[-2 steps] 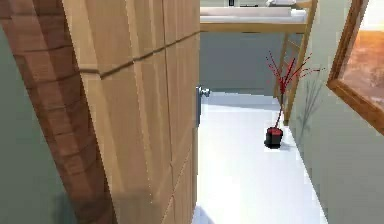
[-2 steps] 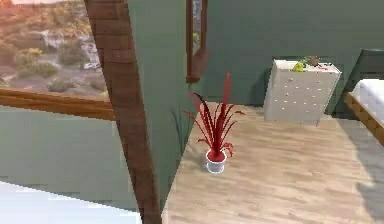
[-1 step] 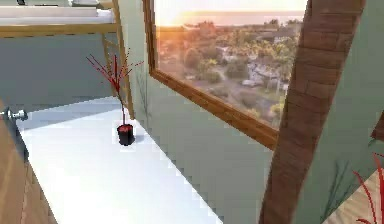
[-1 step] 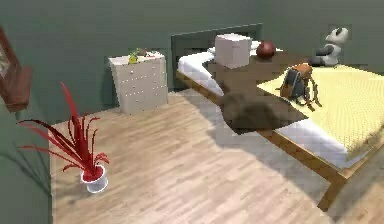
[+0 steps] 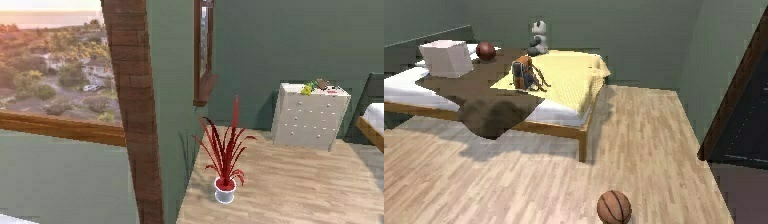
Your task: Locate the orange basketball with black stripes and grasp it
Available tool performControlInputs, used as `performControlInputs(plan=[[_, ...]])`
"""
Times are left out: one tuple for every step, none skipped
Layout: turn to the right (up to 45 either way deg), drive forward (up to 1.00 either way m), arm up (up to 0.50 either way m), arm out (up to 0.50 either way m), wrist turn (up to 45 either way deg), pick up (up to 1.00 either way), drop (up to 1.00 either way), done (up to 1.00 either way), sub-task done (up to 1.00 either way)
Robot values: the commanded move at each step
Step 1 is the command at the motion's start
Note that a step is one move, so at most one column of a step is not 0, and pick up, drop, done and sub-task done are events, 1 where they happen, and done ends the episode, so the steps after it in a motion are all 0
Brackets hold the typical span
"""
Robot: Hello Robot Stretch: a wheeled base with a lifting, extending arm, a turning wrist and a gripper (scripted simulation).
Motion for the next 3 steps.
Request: performControlInputs(plan=[[15.0,0.00,0.00,0.00,0.0,0.00,0.00,0.00,0.00],[0.0,0.00,0.20,0.00,0.0,0.00,0.00,0.00,0.00],[0.0,0.00,0.00,0.46,0.0,0.00,0.00,0.00,0.00]])
